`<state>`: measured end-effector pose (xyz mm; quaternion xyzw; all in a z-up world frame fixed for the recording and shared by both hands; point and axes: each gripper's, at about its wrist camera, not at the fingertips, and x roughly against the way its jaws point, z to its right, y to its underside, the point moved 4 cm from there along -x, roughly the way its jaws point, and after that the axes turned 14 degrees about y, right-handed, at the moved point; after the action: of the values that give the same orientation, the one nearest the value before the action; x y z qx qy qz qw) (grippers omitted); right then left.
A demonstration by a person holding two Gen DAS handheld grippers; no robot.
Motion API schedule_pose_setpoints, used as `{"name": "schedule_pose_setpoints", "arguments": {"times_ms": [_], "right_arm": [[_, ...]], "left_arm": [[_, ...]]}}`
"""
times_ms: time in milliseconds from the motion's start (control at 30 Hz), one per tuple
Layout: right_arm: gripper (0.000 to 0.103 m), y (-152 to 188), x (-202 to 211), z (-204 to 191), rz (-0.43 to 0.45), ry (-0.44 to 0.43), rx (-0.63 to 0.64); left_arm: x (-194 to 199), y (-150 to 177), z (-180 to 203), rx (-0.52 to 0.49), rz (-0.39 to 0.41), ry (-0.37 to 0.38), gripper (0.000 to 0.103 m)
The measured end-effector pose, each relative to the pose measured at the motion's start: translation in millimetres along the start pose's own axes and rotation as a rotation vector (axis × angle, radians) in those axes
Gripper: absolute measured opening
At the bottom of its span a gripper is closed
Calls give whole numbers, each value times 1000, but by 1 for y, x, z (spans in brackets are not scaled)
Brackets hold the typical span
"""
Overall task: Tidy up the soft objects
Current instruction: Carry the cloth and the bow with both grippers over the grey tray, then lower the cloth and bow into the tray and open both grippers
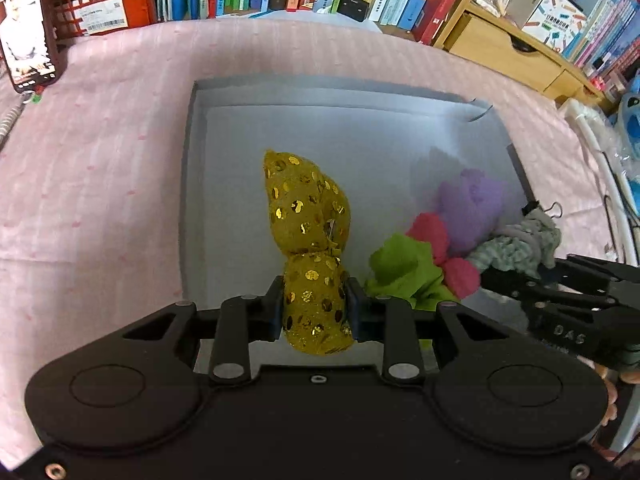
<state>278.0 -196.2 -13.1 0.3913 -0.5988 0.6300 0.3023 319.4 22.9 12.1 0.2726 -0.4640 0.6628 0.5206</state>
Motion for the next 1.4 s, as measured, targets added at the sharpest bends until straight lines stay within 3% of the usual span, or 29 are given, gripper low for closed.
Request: {"name": "schedule_pose_setpoints", "arguments": {"times_ms": [433,533,567,600,800,1167,1400], "right_arm": [[38,-20,-10,-12,-2,9,7],[41,-20,-9,-13,0,12,13],[46,-19,-8,-14,2,13,15],[59,-19,-6,-14,2,16,17],[68,-18,5,-13,17,30,27],[84,-12,37,-15,61,36,43],[88,-5,66,-13,125,20,38]], "left_arm": [[-10,-11,0,19,11,29,34],[-8,-9,2,1,18,21,44],[-7,-9,2,-4,21,16,49],[-6,-9,3,-10,23,8,54],[7,-6,7,-41,54,-20,73],[42,7,26,-102,125,-8,81],[71,27,41,-157,196,18,82]]}}
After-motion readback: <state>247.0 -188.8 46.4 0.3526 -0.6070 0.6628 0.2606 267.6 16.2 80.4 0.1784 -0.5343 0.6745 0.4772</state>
